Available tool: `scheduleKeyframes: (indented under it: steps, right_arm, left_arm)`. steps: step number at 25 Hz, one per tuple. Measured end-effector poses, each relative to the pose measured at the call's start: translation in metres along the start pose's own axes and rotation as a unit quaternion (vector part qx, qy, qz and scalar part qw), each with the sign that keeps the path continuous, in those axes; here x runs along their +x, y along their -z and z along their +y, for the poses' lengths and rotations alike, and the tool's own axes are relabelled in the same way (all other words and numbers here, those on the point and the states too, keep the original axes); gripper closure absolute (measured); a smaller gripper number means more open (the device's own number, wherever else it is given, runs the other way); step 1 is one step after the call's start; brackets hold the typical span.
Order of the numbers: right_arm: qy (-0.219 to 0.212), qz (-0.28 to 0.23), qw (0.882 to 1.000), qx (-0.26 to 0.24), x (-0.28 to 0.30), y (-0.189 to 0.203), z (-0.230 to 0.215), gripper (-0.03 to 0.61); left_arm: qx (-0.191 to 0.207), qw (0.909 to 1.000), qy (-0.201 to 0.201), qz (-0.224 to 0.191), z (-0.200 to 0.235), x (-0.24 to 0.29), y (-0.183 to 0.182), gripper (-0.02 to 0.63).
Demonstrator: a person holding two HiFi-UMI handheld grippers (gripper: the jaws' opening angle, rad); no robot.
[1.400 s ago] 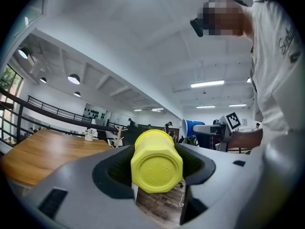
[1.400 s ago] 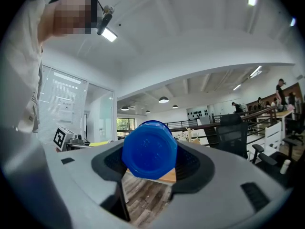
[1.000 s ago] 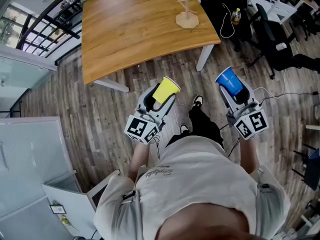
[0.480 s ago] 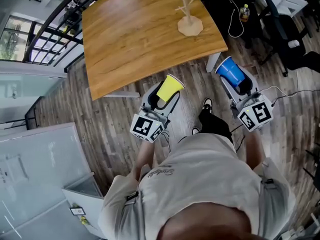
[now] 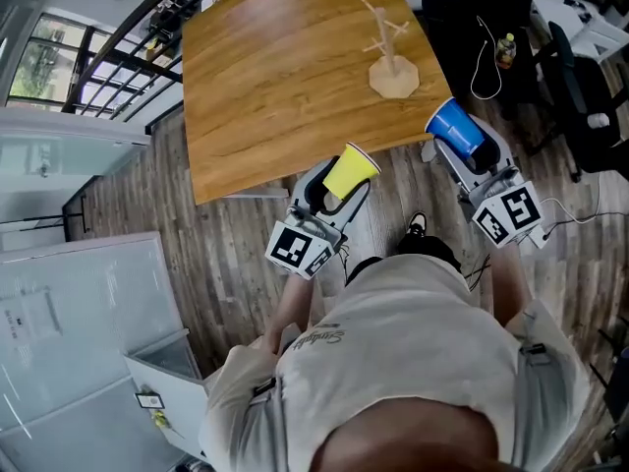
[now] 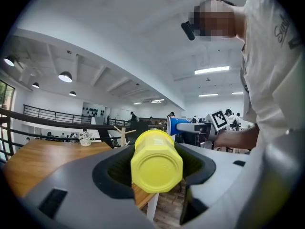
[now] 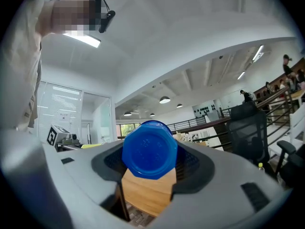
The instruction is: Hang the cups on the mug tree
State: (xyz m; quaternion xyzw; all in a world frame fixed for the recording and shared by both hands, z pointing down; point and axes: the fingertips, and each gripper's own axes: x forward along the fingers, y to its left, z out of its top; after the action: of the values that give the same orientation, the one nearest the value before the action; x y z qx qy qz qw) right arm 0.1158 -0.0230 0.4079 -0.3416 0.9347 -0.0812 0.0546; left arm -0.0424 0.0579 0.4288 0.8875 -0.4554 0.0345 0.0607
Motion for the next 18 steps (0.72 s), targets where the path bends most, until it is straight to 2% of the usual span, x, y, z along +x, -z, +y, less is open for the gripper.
scheduleKeyframes:
  steps: [3,6,12,18]
  right_arm:
    - [-0.023,0.001,1.0,-0.011,0.02,0.0,-0.003,0.328]
    - [-0.027,0.009,0.999,-0.017,0.026,0.006,-0.008,0.328]
    - [-0.003,0.02,1.0,-0.001,0.035,0.007,-0.034,0.327]
    - [0.03,0.023,0.999,-0.006,0.063,0.006,-0.038,0.327]
  left_arm:
    - [-0.01,0.9997,-0.02,-0.001,0.011,0.003,0.004,0.348]
    - [-0.017,0.9994,-0.03,0.002,0.017,0.003,0.01,0.348]
    - [-0.02,0.9992,-0.033,0.005,0.038,0.009,0.01,0.35]
    - [-0.034,0.9994,-0.009,-0.006,0.08,0.026,0.012,0.35]
